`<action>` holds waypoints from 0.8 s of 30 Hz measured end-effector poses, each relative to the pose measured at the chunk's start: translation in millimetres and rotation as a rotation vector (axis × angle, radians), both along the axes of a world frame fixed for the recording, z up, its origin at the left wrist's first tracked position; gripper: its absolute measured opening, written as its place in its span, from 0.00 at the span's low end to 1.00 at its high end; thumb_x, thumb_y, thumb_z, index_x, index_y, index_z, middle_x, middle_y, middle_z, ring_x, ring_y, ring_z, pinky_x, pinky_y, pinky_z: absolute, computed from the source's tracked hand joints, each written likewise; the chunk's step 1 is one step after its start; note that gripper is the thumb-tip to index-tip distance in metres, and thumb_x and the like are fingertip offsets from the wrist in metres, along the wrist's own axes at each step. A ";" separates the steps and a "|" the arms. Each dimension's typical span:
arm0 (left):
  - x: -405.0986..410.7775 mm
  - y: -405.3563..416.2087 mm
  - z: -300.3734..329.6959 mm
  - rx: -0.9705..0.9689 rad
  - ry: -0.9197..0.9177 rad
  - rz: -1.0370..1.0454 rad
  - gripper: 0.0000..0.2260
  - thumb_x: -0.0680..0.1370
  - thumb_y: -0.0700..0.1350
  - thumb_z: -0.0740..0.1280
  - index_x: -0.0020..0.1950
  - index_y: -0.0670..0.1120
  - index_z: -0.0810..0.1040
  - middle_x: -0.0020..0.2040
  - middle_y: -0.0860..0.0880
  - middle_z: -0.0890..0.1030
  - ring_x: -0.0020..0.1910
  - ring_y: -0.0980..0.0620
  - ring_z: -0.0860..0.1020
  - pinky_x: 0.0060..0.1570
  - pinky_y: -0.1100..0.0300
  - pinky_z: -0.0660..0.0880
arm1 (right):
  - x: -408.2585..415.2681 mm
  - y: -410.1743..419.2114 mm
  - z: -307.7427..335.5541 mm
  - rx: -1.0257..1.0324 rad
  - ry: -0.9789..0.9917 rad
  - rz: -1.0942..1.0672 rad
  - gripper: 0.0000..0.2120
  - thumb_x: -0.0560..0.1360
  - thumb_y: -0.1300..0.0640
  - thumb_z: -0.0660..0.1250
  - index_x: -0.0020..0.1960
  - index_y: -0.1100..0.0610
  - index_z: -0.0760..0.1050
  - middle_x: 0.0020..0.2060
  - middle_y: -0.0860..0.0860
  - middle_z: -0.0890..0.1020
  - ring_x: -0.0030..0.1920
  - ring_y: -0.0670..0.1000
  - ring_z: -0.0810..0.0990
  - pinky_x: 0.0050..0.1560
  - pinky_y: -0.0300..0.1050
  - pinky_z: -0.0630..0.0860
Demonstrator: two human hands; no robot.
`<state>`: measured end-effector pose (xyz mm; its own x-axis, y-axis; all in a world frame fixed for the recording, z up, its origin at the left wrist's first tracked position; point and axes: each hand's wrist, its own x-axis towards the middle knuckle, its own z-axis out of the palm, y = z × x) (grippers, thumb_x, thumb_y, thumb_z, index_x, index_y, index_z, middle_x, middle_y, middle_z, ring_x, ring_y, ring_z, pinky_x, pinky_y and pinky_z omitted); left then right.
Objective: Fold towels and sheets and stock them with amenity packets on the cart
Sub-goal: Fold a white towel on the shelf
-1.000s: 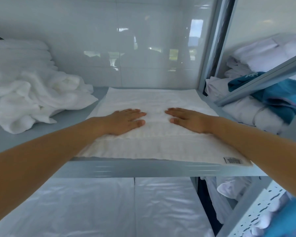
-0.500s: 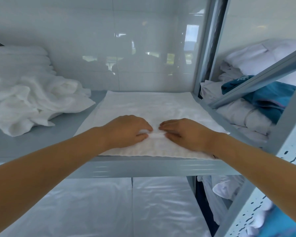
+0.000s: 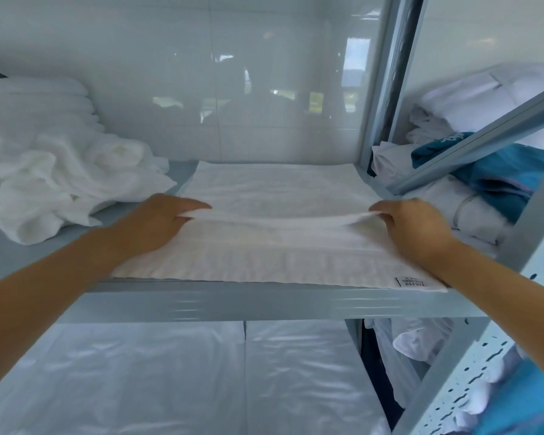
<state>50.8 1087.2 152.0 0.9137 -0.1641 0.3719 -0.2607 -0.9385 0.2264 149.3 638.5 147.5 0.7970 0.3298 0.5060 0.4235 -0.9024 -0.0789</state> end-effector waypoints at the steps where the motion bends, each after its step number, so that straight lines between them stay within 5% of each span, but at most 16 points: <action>1: 3.0 -0.5 9.6 -0.019 -0.025 0.016 0.15 0.84 0.41 0.63 0.70 0.48 0.80 0.67 0.47 0.80 0.65 0.45 0.79 0.66 0.59 0.69 | 0.0 0.3 9.3 0.024 -0.034 -0.004 0.13 0.83 0.59 0.63 0.62 0.51 0.82 0.48 0.60 0.86 0.47 0.64 0.83 0.49 0.57 0.80; 7: -24.2 26.1 43.0 -0.080 -0.081 0.037 0.16 0.84 0.43 0.62 0.67 0.58 0.80 0.63 0.51 0.83 0.60 0.46 0.81 0.66 0.47 0.74 | -44.1 -10.5 46.9 0.164 -0.299 0.171 0.10 0.80 0.66 0.67 0.56 0.58 0.85 0.40 0.54 0.87 0.29 0.48 0.74 0.36 0.45 0.78; 10: -50.8 33.3 19.0 -0.106 -0.063 0.026 0.19 0.83 0.41 0.63 0.65 0.63 0.79 0.66 0.59 0.80 0.66 0.55 0.77 0.68 0.60 0.69 | -80.5 -13.1 21.9 0.227 -0.184 0.229 0.11 0.78 0.66 0.69 0.55 0.54 0.85 0.42 0.44 0.85 0.35 0.41 0.81 0.39 0.34 0.78; 12: -68.8 32.9 -7.3 -0.137 0.025 0.002 0.22 0.83 0.39 0.64 0.63 0.68 0.77 0.66 0.68 0.76 0.67 0.63 0.73 0.66 0.73 0.64 | -98.6 -8.0 -7.1 0.196 -0.095 0.231 0.13 0.77 0.65 0.71 0.58 0.53 0.84 0.48 0.44 0.85 0.42 0.44 0.83 0.45 0.35 0.78; 16: -73.5 36.9 -27.6 -0.214 0.070 0.030 0.20 0.83 0.42 0.65 0.64 0.67 0.78 0.67 0.69 0.75 0.68 0.65 0.73 0.70 0.62 0.66 | -90.7 -11.1 -27.7 0.236 0.038 0.259 0.17 0.77 0.60 0.72 0.66 0.54 0.80 0.62 0.44 0.81 0.59 0.46 0.80 0.65 0.43 0.75; 20: -67.2 28.0 -25.3 -0.208 0.083 0.006 0.17 0.82 0.42 0.67 0.63 0.65 0.79 0.68 0.66 0.75 0.69 0.64 0.73 0.70 0.64 0.64 | -62.5 -22.2 -15.3 0.126 0.233 0.263 0.14 0.79 0.54 0.71 0.64 0.47 0.80 0.57 0.40 0.83 0.54 0.41 0.81 0.58 0.32 0.75; 24: -62.8 19.6 -25.6 -0.194 0.075 0.046 0.15 0.82 0.46 0.66 0.62 0.66 0.80 0.68 0.64 0.77 0.68 0.61 0.74 0.70 0.62 0.66 | -36.3 -23.7 -16.6 0.047 0.102 0.242 0.12 0.78 0.61 0.71 0.60 0.53 0.84 0.53 0.47 0.87 0.50 0.47 0.86 0.57 0.37 0.77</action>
